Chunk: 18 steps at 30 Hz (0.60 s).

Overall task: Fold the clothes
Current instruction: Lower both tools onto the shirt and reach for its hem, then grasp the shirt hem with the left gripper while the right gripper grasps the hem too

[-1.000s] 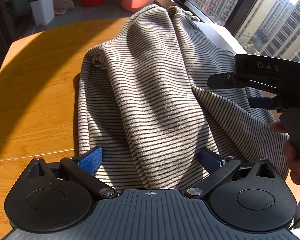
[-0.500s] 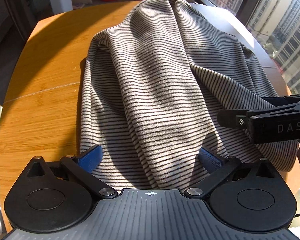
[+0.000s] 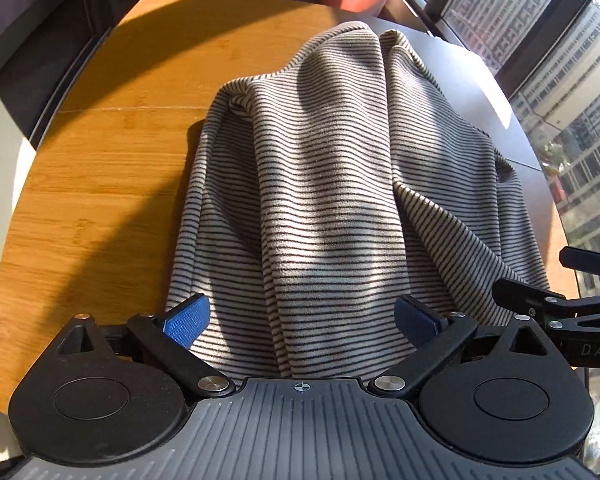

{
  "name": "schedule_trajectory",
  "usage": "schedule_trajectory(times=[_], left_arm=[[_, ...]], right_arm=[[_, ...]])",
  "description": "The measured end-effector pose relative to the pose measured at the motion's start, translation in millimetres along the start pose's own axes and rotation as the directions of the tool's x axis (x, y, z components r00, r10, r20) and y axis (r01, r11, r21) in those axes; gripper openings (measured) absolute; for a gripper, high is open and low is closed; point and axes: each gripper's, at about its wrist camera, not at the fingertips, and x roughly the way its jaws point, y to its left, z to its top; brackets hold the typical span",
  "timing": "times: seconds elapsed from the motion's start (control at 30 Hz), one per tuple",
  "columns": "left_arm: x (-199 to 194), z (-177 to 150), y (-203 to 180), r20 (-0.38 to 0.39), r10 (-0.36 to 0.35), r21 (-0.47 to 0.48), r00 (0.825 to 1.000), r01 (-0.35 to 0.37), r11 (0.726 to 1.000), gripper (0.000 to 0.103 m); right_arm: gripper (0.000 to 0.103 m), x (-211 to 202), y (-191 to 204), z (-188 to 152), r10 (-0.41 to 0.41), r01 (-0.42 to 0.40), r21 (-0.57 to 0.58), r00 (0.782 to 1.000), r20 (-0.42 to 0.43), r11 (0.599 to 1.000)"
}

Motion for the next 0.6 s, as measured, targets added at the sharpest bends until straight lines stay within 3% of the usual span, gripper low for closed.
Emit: schedule_trajectory(times=[0.03,0.07,0.13,0.27,0.3,0.33,0.43,0.53,0.6], left_arm=[[6.2,6.8,0.8,-0.018,-0.002,-0.022,1.0,0.002,1.0,0.099],[12.2,13.6,1.2,-0.035,-0.004,-0.042,0.999,0.003,0.999,0.09],[12.9,25.0,-9.3,-0.015,0.032,-0.008,0.999,-0.032,0.999,0.081],[14.9,34.4,-26.4,-0.007,0.078,0.081,0.997,-0.078,0.994,0.051],[12.5,34.8,-27.2,0.006,0.068,0.097,0.998,-0.068,0.993,0.026],[5.6,34.0,-25.5,0.016,0.011,0.103,1.0,-0.012,0.995,0.013],[-15.3,49.4,-3.6,0.08,-0.048,0.02,0.996,0.046,0.999,0.012],[-42.6,83.0,28.5,0.217,0.03,-0.054,0.976,-0.018,0.998,0.012],[-52.6,103.1,49.9,0.266,0.072,-0.105,0.961,-0.045,0.993,0.012]], right_arm=[[0.103,-3.3,-5.9,4.2,0.015,-0.015,0.009,1.0,0.004,1.0],[0.103,-5.9,-9.6,5.8,0.032,-0.033,0.027,0.999,0.007,0.999],[0.101,-8.9,-13.7,8.0,0.049,-0.05,0.062,0.999,0.022,0.997],[0.09,-4.5,-11.5,13.6,0.037,-0.039,0.087,0.999,0.031,0.995],[0.086,-1.2,-8.3,15.4,0.031,-0.033,0.086,0.999,0.026,0.996],[0.084,2.2,-5.2,17.3,0.024,-0.026,0.085,0.999,0.021,0.996],[0.078,6.2,6.6,26.5,0.017,-0.019,0.058,0.999,0.039,0.998],[0.078,8.3,21.6,41.7,0.002,-0.002,0.01,0.997,0.079,1.0],[0.078,12.7,31.1,53.8,-0.009,0.01,-0.008,0.995,0.096,1.0]])
